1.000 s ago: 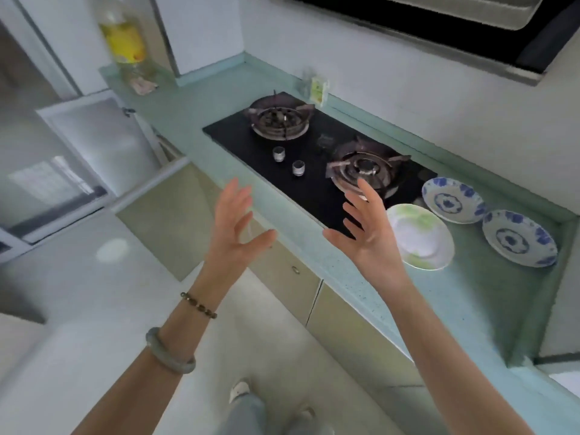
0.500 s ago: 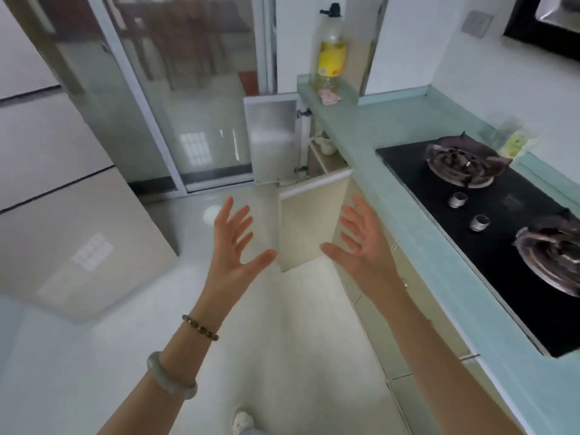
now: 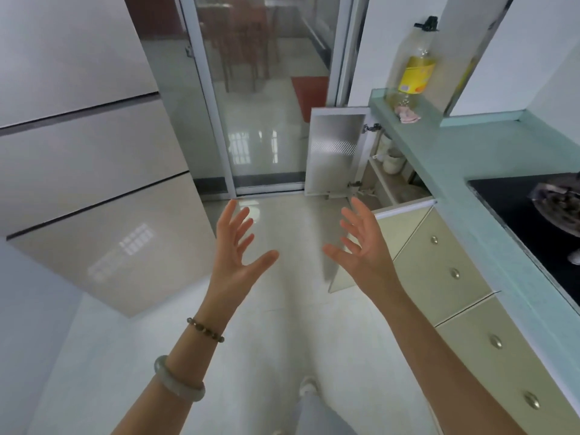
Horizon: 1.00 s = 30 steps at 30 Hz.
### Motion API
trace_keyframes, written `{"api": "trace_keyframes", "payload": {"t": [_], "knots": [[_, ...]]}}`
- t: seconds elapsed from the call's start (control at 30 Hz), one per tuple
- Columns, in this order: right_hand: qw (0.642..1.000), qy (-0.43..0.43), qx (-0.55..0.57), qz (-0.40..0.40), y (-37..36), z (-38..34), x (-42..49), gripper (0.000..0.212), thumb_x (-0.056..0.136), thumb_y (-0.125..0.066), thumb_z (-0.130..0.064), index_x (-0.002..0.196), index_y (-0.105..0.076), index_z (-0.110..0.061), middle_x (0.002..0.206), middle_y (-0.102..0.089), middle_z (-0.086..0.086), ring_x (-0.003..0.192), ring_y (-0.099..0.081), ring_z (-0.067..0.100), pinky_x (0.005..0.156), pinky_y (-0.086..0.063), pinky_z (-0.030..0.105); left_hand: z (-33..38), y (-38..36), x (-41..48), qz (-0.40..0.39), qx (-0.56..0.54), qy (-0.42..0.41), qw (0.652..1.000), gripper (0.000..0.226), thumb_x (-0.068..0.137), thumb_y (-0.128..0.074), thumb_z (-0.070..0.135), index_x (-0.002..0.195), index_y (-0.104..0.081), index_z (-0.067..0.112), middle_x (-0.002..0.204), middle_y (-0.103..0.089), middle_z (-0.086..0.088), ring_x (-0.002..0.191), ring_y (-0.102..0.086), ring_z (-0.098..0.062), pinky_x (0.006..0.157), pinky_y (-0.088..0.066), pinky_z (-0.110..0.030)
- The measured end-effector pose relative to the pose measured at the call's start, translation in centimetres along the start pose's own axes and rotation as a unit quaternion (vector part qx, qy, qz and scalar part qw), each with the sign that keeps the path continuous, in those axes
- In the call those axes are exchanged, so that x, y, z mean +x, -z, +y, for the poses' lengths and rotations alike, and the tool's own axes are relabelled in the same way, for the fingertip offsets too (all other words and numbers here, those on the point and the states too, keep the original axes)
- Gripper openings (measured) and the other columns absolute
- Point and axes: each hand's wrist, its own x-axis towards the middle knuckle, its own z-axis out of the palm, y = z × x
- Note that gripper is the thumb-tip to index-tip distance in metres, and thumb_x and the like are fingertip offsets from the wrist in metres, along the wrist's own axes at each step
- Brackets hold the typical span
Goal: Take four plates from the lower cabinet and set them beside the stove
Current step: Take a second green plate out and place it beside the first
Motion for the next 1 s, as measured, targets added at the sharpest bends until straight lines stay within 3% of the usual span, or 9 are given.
{"api": "trace_keyframes", "payload": {"t": [0.53, 1.0], "knots": [[1.0, 0.015, 0.014, 0.024, -3.3, 3.3, 25.4, 0.077, 0.079, -0.075, -0.007, 0.126, -0.035, -0.053, 0.138, -0.047, -0.011, 0.128, -0.046, 0.006, 0.107, -0.039, 0.03, -5.6, 1.2, 23.6, -0.011, 0.037, 0.02, 0.999, 0.096, 0.076, -0.073, 0.021, 0.152, -0.014, 0.03, 0.148, -0.036, 0.014, 0.132, -0.039, 0.005, 0.107, -0.036, -0.014], [0.997, -0.007, 0.005, 0.083, -3.8, 5.1, 43.0, 0.081, 0.076, -0.075, 0.0, 0.14, -0.035, -0.03, 0.135, -0.048, -0.008, 0.125, -0.049, 0.009, 0.103, -0.041, 0.025, -11.3, 2.6, 44.2, -0.047, 0.039, 0.02, 0.998, 0.098, 0.075, -0.076, 0.02, 0.153, -0.017, 0.029, 0.15, -0.036, 0.006, 0.136, -0.04, -0.007, 0.112, -0.035, -0.027]]}}
